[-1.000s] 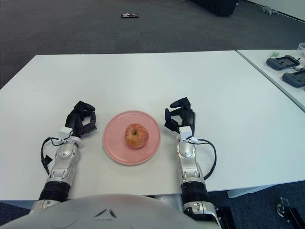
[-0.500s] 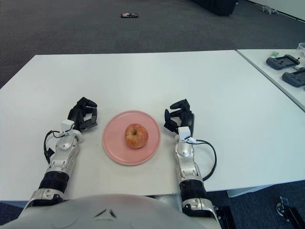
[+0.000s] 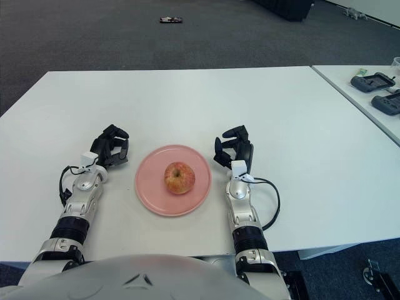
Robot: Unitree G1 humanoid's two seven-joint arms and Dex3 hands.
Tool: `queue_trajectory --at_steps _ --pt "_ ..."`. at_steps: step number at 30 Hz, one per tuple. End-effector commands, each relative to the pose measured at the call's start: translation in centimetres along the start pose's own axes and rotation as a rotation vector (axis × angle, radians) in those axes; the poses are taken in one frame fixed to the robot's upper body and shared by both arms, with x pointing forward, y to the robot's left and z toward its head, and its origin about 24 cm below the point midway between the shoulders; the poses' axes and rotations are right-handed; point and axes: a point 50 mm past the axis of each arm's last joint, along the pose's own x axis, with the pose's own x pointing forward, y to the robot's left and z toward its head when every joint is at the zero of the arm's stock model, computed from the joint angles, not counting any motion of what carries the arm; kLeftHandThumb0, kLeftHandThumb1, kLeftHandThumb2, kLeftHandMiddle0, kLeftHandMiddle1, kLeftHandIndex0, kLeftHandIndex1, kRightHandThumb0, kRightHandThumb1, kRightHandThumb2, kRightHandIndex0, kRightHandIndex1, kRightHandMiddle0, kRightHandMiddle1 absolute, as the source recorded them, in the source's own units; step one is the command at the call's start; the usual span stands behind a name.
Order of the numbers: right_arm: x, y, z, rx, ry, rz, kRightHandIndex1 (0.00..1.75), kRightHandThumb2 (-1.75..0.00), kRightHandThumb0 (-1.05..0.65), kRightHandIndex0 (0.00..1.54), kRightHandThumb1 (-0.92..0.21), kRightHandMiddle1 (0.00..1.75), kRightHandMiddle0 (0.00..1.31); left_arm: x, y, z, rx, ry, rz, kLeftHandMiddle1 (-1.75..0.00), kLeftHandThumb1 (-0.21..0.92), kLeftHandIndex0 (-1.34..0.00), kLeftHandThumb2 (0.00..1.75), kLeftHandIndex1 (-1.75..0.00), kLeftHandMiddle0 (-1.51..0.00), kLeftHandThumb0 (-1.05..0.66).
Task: Put the apple into the plate.
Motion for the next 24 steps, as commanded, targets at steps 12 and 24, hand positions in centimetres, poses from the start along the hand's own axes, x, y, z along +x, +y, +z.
queue_trajectory --at_steps 12,24 --pt "0.3 -0.1 -0.2 0.041 0.000 0.011 1.38 -1.03 -0.41 0.64 -0.55 1.75 0.42 0.2 0.1 0.1 -0.046 0.002 0.035 -1.75 0.49 -0.47 1.11 -1.75 -0.89 -0.42" --pt "0.2 -0.3 0.0 0.029 -0.008 0.069 1.44 -1.06 -0.41 0.64 -0.53 1.75 0.44 -0.8 0.0 -0.7 -0.057 -0.001 0.078 -1.75 0.46 -0.49 1.15 -1.75 -0.90 -0.43"
